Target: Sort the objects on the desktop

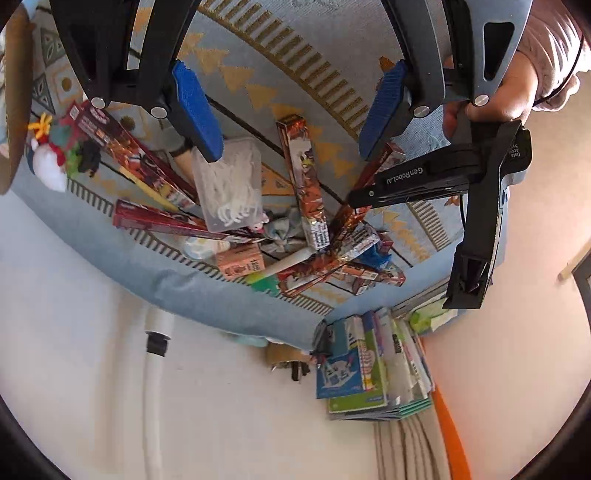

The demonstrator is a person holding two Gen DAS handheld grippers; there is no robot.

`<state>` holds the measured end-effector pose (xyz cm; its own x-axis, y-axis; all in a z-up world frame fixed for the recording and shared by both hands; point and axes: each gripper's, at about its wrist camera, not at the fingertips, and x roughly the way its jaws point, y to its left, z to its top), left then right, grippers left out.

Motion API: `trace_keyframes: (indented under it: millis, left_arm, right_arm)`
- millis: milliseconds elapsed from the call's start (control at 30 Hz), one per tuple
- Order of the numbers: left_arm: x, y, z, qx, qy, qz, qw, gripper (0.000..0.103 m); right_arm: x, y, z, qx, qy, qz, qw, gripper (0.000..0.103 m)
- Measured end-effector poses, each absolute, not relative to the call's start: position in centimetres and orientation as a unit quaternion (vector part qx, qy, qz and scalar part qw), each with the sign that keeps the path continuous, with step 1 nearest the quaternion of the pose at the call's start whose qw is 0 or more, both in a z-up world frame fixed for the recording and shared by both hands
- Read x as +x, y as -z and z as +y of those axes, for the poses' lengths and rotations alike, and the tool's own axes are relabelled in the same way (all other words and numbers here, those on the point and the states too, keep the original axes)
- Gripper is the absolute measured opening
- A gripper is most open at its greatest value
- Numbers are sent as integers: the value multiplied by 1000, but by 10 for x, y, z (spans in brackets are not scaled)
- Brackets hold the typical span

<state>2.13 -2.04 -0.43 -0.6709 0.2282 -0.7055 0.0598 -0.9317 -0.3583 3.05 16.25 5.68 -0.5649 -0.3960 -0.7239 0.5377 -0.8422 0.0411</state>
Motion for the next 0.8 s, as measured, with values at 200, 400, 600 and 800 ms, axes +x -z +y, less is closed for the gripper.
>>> trace_keyframes:
  millis: [200,400,600,800]
  left_arm:
    - [21,5,-26,-400,-893,-201,56,18]
    - [21,5,-29,-399,-891,-208,58,18]
    - [21,4,-29,-399,-892,-206,56,17]
    - [20,4,-28,-400,-892,-203,56,18]
  right_arm:
    - [-18,-28,131,431,850,102,286,46]
    - [-35,-6,124,450,842,113,276,33]
    - [-30,5,121,438,850,131,264,19]
    - [28,-12,162,434,863,80,248,18]
